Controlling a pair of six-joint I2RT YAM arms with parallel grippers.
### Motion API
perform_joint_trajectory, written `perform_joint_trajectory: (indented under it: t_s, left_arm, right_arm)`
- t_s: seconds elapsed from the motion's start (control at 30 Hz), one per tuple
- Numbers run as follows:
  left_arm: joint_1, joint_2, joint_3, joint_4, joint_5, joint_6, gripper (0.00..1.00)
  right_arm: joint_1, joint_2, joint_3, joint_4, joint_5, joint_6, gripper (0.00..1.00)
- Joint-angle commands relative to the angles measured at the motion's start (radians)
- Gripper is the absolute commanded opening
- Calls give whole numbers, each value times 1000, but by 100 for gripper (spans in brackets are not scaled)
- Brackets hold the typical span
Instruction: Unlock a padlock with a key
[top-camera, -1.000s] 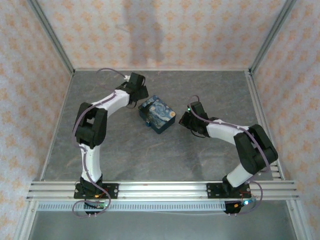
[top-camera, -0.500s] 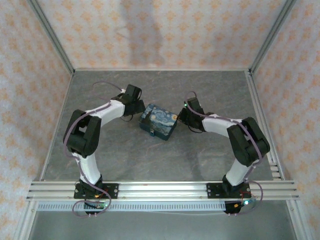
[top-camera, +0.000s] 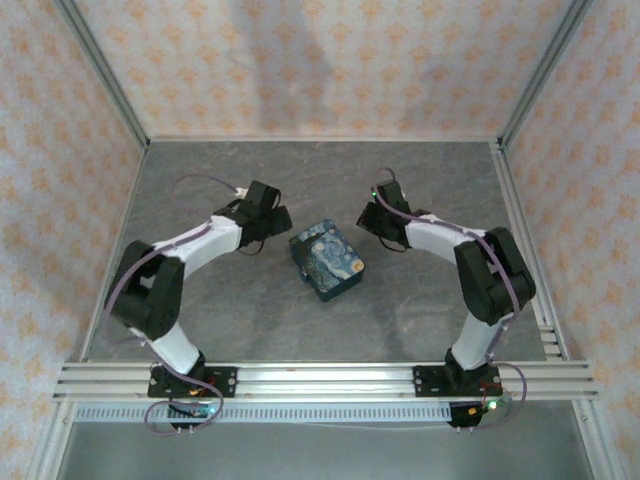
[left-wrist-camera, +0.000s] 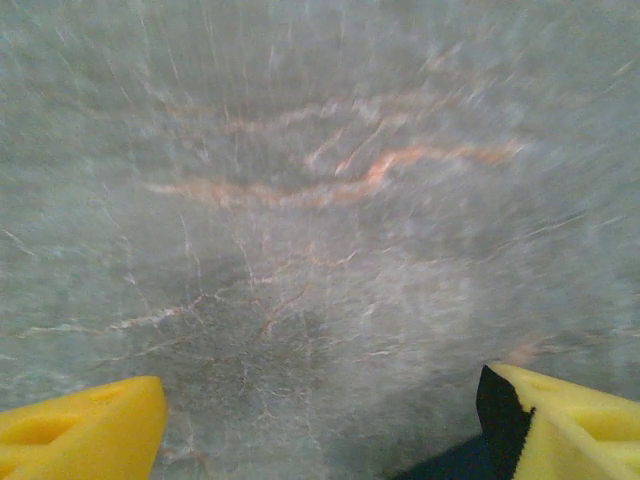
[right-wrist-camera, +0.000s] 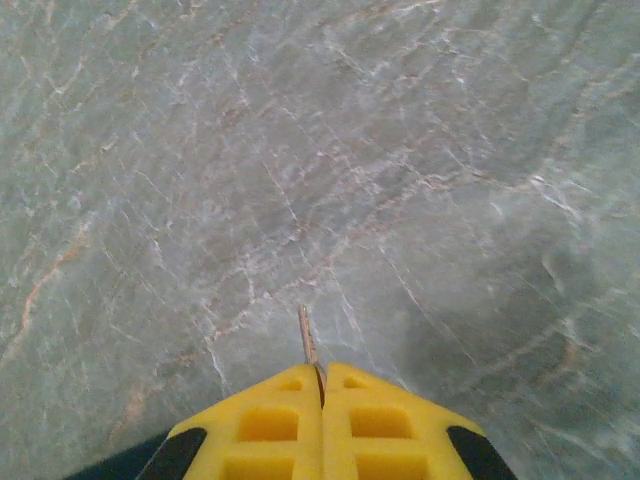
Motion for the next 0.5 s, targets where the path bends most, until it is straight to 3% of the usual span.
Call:
perform_joint_trajectory:
  t_s: [0.0,0.13,0.27,0.47]
  left_arm:
    - [-5,-117,-36,-54,-43,-9,81]
    - [-66,-223,-102,-142,-8,-29,71]
    - [-208,-295,-185,-221,32,-102,58]
    - [-438,-335,-242,-256,107,-240,53]
  right_arm:
    - [4,-114,-19,-121,27,-52,0]
    - [7,-269,-138,-172,34,-56,0]
    - [7,-390,-218,-228,64,-68,0]
    - [7,-456,-248,-250,84,-73,0]
